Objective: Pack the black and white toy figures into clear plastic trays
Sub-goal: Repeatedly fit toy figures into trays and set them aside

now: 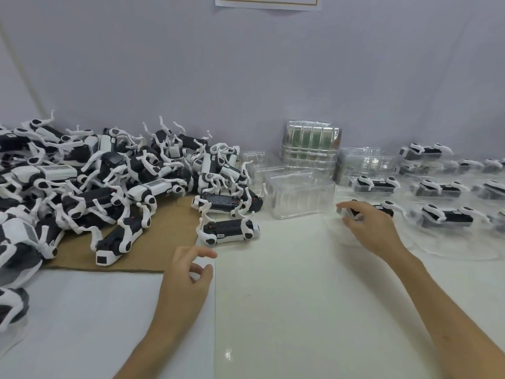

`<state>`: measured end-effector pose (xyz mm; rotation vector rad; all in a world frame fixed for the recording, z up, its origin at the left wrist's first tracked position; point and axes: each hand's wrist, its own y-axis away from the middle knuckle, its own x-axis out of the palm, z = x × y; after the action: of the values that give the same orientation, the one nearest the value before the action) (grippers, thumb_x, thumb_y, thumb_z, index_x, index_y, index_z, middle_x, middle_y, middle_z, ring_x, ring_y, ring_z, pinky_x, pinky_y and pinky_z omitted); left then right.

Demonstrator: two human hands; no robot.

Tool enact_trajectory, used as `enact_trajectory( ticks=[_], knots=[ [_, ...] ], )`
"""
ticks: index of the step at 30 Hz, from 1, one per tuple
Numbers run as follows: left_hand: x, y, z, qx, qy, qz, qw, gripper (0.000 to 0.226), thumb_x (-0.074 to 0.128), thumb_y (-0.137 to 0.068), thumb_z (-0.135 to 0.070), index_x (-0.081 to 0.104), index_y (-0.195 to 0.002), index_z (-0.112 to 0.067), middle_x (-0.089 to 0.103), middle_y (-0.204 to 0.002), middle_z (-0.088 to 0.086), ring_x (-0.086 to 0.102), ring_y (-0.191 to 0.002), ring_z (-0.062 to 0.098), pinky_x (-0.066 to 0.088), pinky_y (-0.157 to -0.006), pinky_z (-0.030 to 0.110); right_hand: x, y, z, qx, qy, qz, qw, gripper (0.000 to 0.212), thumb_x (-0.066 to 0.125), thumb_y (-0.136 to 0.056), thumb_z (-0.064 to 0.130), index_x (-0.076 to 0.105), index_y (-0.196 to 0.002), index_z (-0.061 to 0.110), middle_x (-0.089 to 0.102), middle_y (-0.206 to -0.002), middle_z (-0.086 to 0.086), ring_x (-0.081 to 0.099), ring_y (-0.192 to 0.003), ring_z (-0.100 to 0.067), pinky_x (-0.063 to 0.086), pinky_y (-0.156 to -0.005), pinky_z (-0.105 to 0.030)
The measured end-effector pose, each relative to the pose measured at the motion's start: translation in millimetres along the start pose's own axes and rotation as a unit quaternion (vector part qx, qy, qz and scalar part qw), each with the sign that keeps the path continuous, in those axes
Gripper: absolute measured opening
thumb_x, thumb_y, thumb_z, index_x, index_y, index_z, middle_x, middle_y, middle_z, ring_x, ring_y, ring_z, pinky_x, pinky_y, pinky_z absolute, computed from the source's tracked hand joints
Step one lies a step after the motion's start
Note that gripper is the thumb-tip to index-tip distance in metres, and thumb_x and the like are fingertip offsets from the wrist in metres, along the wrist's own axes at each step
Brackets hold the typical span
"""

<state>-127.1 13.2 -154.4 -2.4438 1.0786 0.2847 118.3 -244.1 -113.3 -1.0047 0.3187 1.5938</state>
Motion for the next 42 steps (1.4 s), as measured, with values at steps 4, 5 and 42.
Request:
enact_trajectory(
  ticks=[4,5,42],
  knots=[
    [0.6,1.2,1.9,0.009,-0.013,0.01,1.0,0.031,0.061,-0.089,0.001,0.068,-0.091,-0.029,0.054,-0.103,-0.022,0.059,-0.082,0.006,0.043,-0.066,0.012,-10.0,-5.9,-14.7,0.014,-0.003,-0.015,1.0,0.023,0.059,-0.095,0.02,0.07,-0.111,0.033,0.066,-0.118,0.008,0.056,-0.094,-0.016,0.041,-0.086,-0.032],
    [0.4,1.2,1.8,0.008,-0.014,0.012,1.0,0.031,0.061,-0.089,0.001,0.068,-0.091,-0.03,0.053,-0.103,-0.024,0.06,-0.082,0.006,0.044,-0.067,0.012,-12.4,-6.9,-18.5,0.016,-0.001,-0.019,1.0,0.022,0.059,-0.095,0.021,0.07,-0.11,0.033,0.066,-0.118,0.008,0.056,-0.094,-0.017,0.042,-0.088,-0.033],
    [3.4,-1.8,6.2,-0.002,-0.011,0.014,1.0,0.035,0.063,-0.087,0.007,0.069,-0.085,-0.028,0.055,-0.103,-0.016,0.06,-0.074,0.009,0.043,-0.064,0.01,-52.3,-2.4,-65.3,-0.007,0.162,-0.093,0.982,0.041,0.063,-0.08,-0.007,0.069,-0.112,0.019,0.066,-0.12,-0.006,0.058,-0.105,-0.03,0.03,-0.099,-0.045]
  ],
)
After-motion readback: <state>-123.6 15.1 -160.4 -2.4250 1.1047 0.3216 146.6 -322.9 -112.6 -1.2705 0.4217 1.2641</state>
